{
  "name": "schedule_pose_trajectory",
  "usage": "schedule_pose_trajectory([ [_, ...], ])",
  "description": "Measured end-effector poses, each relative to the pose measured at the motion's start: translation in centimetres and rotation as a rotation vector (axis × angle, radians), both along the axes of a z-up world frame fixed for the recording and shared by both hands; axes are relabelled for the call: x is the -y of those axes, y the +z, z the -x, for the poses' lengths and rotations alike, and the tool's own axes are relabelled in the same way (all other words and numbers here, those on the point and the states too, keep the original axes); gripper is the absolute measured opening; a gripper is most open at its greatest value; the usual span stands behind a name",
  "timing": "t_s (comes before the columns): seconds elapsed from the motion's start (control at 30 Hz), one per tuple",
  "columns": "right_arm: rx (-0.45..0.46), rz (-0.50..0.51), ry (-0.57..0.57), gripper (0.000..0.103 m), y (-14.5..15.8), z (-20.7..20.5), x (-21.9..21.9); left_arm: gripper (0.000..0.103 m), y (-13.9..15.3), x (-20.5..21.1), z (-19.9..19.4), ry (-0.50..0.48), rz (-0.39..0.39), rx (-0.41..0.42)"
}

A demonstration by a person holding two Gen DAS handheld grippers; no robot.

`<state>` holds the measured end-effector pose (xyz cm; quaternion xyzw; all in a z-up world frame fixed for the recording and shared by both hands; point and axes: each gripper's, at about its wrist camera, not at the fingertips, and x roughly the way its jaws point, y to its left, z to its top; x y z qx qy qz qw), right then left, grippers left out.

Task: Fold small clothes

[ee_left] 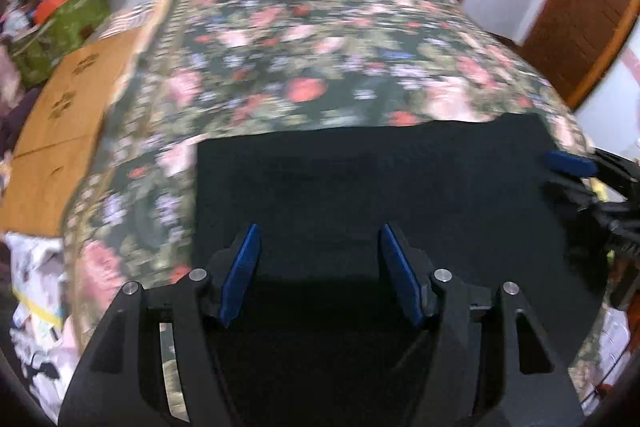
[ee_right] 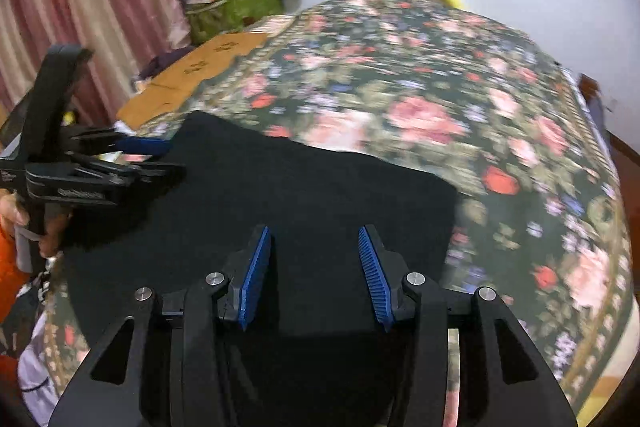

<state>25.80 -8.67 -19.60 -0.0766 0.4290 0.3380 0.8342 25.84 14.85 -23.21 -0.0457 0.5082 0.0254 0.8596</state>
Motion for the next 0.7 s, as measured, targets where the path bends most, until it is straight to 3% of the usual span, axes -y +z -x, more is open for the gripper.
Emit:
schedule_pose_trajectory([
  [0.13,-0.019,-0.027,-0.057,0.042,0.6,0.4,2.6,0.062,0.1,-2.3,1.9,0.054,-0.029,-0.015],
  [0.3,0.019,-0.058,-0.024,0.042,2.5,2.2,2.1,0.062,2.3,-2.9,4.7,0.075,-0.059,0.029],
  [0.5,0.045,-0.073,0.09,0.042,3.8,4.9,-1.3,0.062,4.7,0.0,5.9,0.009,-0.028,0.094],
  [0.7,-0.009,-0.056,0.163,0.042,1.9,6.4,-3.8,0.062,4.0,3.5,6.2,-0.052,-0.012,0.086],
])
